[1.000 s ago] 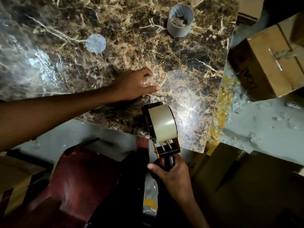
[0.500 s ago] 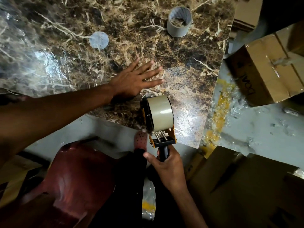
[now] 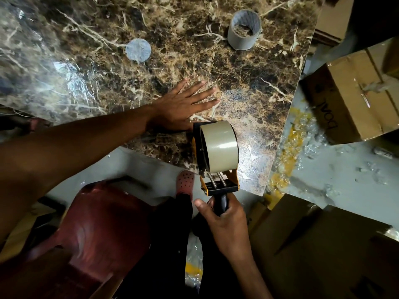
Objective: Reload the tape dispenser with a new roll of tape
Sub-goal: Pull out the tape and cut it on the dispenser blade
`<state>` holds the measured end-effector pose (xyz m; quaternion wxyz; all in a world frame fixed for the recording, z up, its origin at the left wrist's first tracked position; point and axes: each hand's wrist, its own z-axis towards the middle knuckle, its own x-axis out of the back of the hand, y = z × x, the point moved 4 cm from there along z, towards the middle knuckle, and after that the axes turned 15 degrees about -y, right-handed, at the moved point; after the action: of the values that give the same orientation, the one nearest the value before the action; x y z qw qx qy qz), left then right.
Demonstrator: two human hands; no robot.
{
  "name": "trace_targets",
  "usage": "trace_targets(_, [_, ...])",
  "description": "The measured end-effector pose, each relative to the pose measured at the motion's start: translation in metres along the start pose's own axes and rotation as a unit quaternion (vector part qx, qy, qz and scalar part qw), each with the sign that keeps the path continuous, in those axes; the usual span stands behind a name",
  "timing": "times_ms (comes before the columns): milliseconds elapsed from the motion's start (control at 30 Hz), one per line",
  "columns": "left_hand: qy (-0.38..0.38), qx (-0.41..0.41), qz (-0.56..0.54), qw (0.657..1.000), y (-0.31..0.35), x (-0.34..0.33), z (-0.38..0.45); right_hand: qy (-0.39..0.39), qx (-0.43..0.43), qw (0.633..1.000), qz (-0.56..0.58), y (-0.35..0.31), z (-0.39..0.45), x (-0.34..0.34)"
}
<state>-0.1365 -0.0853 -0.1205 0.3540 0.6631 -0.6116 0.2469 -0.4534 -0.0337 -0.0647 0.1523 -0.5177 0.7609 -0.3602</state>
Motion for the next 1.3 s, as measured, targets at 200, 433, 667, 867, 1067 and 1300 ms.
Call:
trace_targets(200, [0.019, 0.011, 0.020, 1.000, -0.001, -0.002, 0.004, 0.014, -0.024, 0.999, -0.022, 0.006, -0.004, 0.002])
trace_targets(433, [0.037, 0.015, 0.022, 0.999, -0.002, -0.007, 0.007, 0.004, -0.040, 0.999, 0.028, 0.010, -0.017, 0.005])
trace_targets(667, [0.043, 0.024, 0.019, 0.999, -0.001, -0.008, 0.007, -0.029, -0.022, 0.989, 0.143, -0.004, -0.029, 0.013])
trace_targets(867, [0.049, 0.019, 0.014, 0.999, 0.000, -0.010, 0.007, -0.039, -0.017, 0.986, 0.160, -0.006, -0.030, 0.012])
trace_targets(1067, [0.036, 0.030, 0.021, 0.999, 0.000, -0.007, 0.007, -0.051, 0.008, 0.973, 0.224, -0.008, -0.028, 0.016])
trace_targets(1300, [0.028, 0.033, -0.002, 0.999, 0.005, -0.003, 0.002, -0.045, 0.021, 0.971, 0.234, -0.007, -0.024, 0.023])
